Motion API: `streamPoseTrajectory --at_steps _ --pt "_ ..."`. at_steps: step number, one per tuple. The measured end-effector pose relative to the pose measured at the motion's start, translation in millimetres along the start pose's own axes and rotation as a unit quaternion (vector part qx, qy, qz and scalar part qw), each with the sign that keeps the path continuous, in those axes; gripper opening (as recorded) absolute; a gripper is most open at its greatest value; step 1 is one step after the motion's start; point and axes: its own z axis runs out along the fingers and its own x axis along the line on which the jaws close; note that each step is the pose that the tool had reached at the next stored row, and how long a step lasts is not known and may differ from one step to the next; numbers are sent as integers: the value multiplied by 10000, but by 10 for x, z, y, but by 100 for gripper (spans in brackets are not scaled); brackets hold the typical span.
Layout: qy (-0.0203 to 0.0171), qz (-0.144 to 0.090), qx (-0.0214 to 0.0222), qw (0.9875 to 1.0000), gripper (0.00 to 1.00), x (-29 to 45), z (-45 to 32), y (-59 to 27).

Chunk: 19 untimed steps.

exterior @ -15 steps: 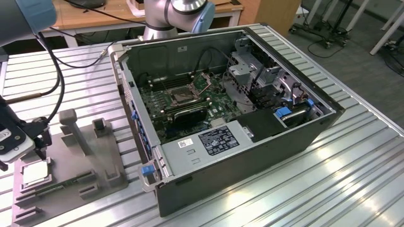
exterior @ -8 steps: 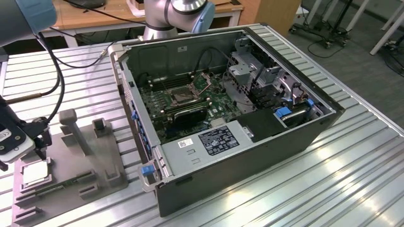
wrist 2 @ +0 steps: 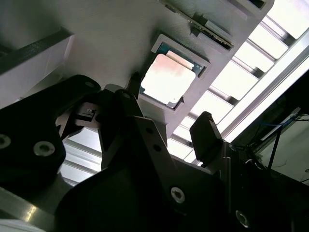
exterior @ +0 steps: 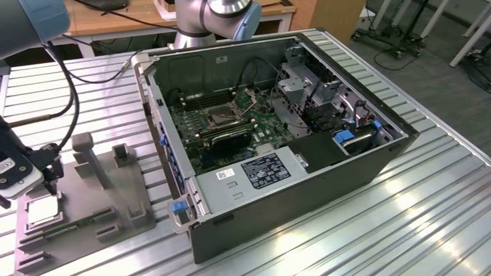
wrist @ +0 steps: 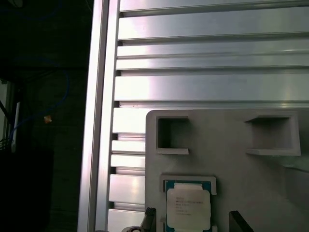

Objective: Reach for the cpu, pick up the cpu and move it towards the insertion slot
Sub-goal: 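Pick up the cpu and move it towards the insertion slot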

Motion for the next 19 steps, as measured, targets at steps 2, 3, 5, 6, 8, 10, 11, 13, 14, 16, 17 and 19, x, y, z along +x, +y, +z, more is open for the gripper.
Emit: streamPoseTrajectory --at_steps 2,3,5,6,8,10,11,13,14,16,17,19 --pt "0 0 0 10000 68 -1 36 -2" --pt "0 0 0 10000 68 -1 54 -3" --pt "0 0 0 10000 68 -1 90 -5" --pt "0 0 0 10000 68 -2 108 -6" --pt "0 0 0 10000 68 -2 145 -8" --pt "0 0 0 10000 68 -3 181 -10" --pt "1 0 0 10000 68 -4 198 -12" --pt "1 0 0 10000 68 -4 236 -17" --pt "1 1 0 10000 68 -4 254 -18" --pt "1 0 0 10000 68 -5 288 -21" --pt "2 0 0 10000 68 -6 303 -23" --pt "2 0 0 10000 75 -6 331 -25"
